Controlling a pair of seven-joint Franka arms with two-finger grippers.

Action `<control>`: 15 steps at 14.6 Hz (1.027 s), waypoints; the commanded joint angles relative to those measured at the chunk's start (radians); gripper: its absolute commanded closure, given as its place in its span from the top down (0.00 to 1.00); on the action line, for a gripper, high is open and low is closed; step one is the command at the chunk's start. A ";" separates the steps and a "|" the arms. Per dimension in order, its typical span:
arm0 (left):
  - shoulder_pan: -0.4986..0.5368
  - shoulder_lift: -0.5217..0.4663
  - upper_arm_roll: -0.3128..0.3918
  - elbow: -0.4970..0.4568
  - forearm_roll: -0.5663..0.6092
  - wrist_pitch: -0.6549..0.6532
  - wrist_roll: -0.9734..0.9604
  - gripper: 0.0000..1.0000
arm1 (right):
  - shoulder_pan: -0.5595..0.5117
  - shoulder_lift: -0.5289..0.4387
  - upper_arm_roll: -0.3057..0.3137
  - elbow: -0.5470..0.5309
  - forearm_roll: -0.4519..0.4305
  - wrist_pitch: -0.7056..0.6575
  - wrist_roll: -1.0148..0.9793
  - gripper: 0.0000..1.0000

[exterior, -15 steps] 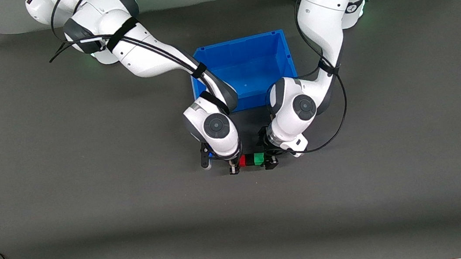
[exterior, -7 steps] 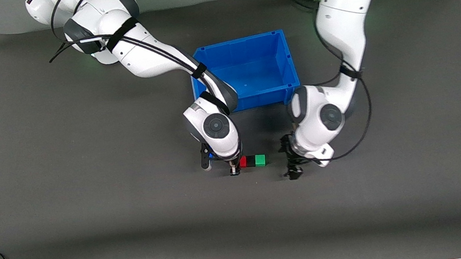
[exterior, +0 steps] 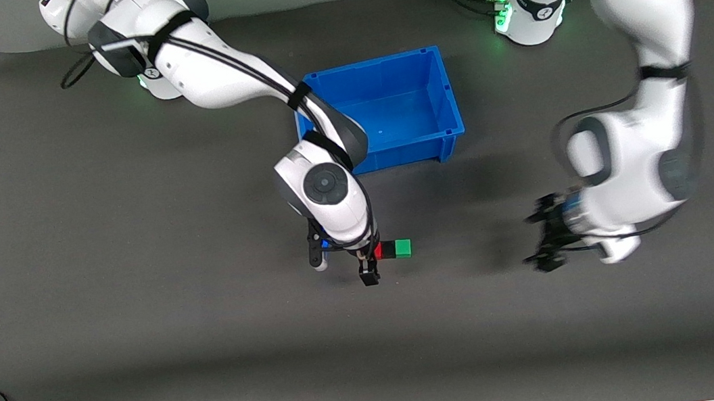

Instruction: Attach green and red cubes to black cube

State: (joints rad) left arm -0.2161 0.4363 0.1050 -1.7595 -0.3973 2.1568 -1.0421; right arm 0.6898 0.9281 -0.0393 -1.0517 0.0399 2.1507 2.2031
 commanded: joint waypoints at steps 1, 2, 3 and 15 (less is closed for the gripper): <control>0.085 -0.143 -0.010 -0.048 0.119 -0.142 0.195 1.00 | -0.042 -0.155 0.001 -0.027 0.032 -0.208 -0.170 1.00; 0.112 -0.168 -0.010 -0.029 0.135 -0.190 0.259 1.00 | -0.058 -0.204 0.001 -0.027 0.060 -0.280 -0.256 1.00; 0.130 -0.189 -0.008 0.003 0.155 -0.262 0.334 1.00 | -0.088 -0.257 0.001 -0.028 0.083 -0.349 -0.335 1.00; 0.153 -0.341 -0.013 0.258 0.299 -0.604 1.045 1.00 | -0.306 -0.663 -0.155 -0.100 0.071 -0.885 -1.495 0.99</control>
State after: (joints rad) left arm -0.0449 0.1423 0.0975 -1.4912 -0.1385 1.5675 -0.0273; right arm 0.3813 0.3346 -0.1229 -1.0777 0.1135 1.2832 0.9340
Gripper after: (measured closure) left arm 0.000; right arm 0.004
